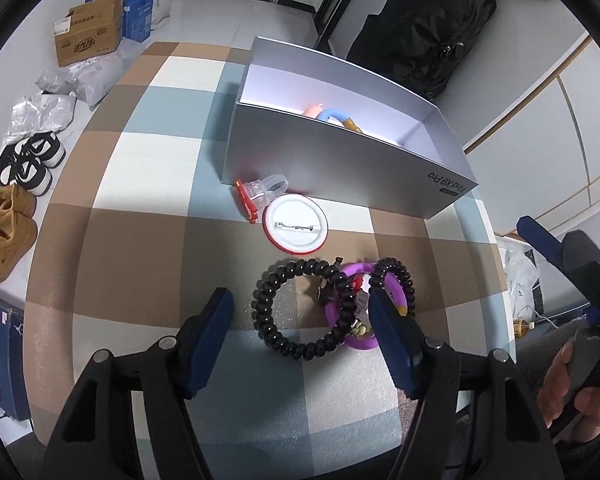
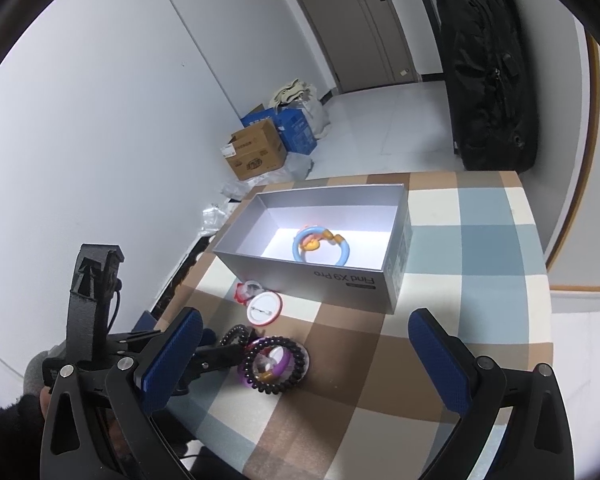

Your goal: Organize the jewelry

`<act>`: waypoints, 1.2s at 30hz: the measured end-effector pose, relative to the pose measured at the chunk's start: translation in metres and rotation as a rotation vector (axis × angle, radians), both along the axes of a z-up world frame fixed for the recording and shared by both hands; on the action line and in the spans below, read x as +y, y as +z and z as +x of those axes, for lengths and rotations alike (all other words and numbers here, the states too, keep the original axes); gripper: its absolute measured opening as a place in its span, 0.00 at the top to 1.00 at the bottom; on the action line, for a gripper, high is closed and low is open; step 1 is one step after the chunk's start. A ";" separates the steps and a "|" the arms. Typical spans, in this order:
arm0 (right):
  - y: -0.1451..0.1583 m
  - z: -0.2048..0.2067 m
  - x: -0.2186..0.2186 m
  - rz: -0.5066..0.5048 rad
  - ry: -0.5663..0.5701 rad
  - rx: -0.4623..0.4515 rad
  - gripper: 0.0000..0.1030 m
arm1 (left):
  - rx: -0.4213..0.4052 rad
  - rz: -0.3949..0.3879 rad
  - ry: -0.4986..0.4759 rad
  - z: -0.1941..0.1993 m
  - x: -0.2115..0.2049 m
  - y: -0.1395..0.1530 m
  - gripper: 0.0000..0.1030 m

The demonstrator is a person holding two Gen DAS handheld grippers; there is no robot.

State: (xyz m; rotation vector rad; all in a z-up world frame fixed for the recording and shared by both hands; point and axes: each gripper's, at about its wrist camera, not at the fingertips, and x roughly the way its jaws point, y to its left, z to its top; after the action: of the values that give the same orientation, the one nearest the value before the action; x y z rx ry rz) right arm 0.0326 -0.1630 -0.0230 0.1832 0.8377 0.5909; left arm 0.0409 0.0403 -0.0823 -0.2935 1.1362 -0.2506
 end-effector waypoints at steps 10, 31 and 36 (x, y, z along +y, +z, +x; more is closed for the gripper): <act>0.001 0.000 -0.001 0.002 -0.001 0.003 0.00 | -0.003 0.017 -0.016 0.002 -0.003 0.001 0.60; -0.041 -0.001 0.033 -0.112 0.149 0.158 0.06 | 0.094 -0.204 0.096 0.004 0.029 0.001 0.61; -0.054 -0.001 0.045 -0.165 0.171 0.171 0.12 | 0.076 -0.257 0.116 0.004 0.037 0.008 0.61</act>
State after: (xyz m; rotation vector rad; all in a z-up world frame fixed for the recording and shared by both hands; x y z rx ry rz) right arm 0.0319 -0.1184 -0.0767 0.0116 1.0708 0.6691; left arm 0.0451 0.0772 -0.0738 -0.5993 1.1583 -0.2852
